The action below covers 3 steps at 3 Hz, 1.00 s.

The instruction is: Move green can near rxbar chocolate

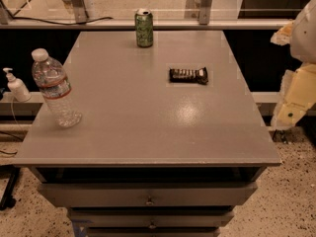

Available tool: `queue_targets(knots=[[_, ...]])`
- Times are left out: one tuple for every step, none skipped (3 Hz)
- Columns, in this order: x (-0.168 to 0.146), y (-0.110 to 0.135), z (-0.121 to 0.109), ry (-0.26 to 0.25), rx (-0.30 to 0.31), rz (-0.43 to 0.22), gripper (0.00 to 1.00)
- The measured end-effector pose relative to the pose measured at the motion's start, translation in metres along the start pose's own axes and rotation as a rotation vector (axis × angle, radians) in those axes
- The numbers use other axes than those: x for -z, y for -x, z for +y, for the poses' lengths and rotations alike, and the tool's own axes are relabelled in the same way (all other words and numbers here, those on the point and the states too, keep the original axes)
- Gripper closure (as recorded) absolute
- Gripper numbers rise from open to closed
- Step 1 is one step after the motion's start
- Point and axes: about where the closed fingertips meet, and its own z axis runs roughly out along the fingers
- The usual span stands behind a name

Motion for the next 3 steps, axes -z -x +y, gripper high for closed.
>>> queue_targets(knots=[[0.0, 0.0, 0.0, 0.0, 0.0, 0.0, 0.0], [0.003, 0.004, -0.006, -0.005, -0.006, -0.043, 0.0], [-0.007, 0.021, -0.04, -0.018, -0.016, -0.167, 0.0]])
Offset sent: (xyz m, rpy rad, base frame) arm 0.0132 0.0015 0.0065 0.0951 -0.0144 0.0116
